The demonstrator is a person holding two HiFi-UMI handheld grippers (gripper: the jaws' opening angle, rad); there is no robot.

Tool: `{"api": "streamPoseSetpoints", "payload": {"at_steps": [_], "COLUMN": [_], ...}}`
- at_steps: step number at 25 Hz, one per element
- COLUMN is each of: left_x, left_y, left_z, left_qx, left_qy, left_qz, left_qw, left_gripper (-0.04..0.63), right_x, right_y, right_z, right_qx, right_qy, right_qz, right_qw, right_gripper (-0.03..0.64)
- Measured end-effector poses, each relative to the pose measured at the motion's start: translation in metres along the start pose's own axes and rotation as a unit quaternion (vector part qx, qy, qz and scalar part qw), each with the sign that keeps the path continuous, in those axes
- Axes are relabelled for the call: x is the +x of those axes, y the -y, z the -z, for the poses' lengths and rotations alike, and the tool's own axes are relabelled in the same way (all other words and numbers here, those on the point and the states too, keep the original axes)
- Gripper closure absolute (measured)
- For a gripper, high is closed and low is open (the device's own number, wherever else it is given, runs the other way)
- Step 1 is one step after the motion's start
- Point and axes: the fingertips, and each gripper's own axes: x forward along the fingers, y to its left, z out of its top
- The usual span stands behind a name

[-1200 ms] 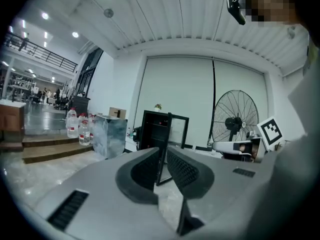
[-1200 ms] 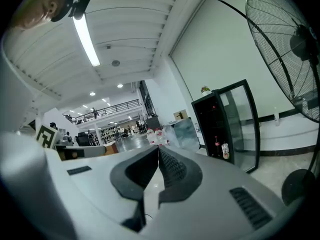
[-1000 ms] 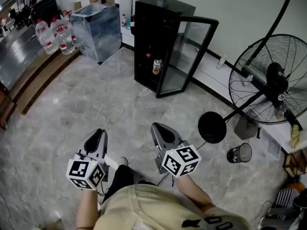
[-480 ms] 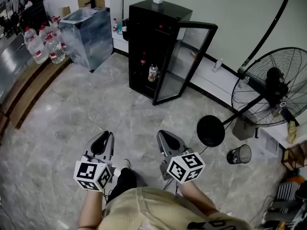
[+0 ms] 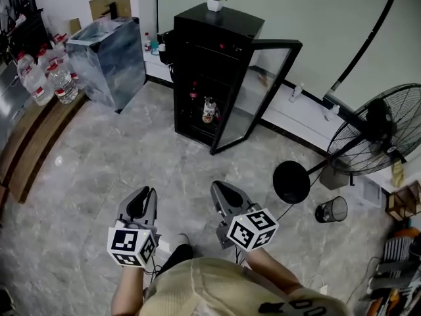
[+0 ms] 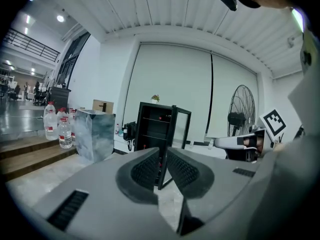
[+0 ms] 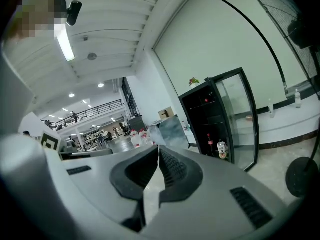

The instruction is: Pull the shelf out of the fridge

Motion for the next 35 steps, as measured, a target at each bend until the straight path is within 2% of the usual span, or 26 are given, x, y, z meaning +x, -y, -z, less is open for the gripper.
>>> {"api": "streamPoseSetpoints", "payload": {"at_steps": [8, 13, 21, 26, 33, 35], "left_x": [0.026, 0.049, 0.136, 0.209, 0.288, 0.301], "left_y": [-0.042, -0.053, -0.054, -0.048, -0.036, -0.032], "left_z": [-0.002, 0.001, 0.003, -0.016, -0.013, -0.009], "left_qx": [-0.002, -0.027, -0.048, -0.048, -0.113, -0.119], "left_qy": [0.004, 0.003, -0.014, -0.01, -0.024, -0.037], "left_qz": [0.012, 0.016, 0.023, 0.057, 0.093, 0.098], "left_qw": [0.9999, 0.9995, 0.9985, 0.9972, 0.989, 0.9874], "left_gripper": [0.538, 0.538, 0.538, 0.538, 0.538, 0.538], "right_x": [0.049, 0.071, 0.125, 0.164, 0.192, 0.196], "right_y": [0.006, 0.028, 0.092, 0.127, 0.173, 0.184], "right_z": [0.005, -0.004, -0.019, -0.039, -0.043, -0.043], "right_qx": [0.024, 0.028, 0.035, 0.026, 0.04, 0.047], "right_qy": [0.001, 0.005, 0.004, -0.001, -0.013, -0.015], "right_qz": [0.009, 0.024, 0.028, 0.017, 0.019, 0.022], "right_qw": [1.0, 0.999, 0.999, 1.0, 0.999, 0.999], "right_gripper": [0.599, 0.598, 0.598, 0.598, 0.597, 0.596]}}
